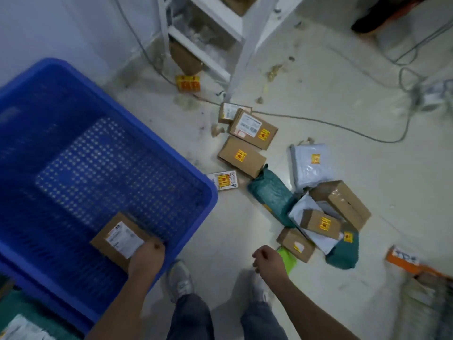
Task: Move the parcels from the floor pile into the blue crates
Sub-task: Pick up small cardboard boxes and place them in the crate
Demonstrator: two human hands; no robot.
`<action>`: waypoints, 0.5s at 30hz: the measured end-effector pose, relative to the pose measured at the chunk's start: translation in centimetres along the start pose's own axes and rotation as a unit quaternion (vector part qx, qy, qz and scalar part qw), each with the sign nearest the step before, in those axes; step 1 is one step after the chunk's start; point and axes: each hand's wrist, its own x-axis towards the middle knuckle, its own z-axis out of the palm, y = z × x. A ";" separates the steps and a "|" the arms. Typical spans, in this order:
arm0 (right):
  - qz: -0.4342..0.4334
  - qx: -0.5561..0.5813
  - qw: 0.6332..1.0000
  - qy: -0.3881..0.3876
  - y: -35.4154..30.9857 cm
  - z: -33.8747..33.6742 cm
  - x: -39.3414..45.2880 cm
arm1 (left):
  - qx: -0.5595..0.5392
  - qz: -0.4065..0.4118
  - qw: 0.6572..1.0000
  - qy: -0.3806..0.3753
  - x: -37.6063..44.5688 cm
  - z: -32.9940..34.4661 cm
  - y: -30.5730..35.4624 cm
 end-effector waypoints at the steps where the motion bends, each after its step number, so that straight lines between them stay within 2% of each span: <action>1: 0.027 0.019 0.999 0.010 1.7 -1.2 0.1 | 0.007 0.020 1.000 0.015 -0.3 0.8 1.3; 4: 0.079 0.047 0.996 0.020 7.1 -3.9 0.6 | 0.021 0.083 0.996 0.022 -1.6 4.2 5.0; 8: 0.130 0.078 0.988 0.010 13.8 -7.1 2.1 | 0.096 0.107 0.988 -0.053 -3.2 10.5 8.3; 11: 0.154 0.098 0.983 -0.022 18.2 -9.7 2.7 | 0.160 0.072 0.977 -0.119 -5.4 16.1 9.5; 15: 0.162 0.120 0.979 -0.040 23.7 -15.1 3.8 | 0.181 -0.004 0.969 -0.169 -9.0 24.7 11.3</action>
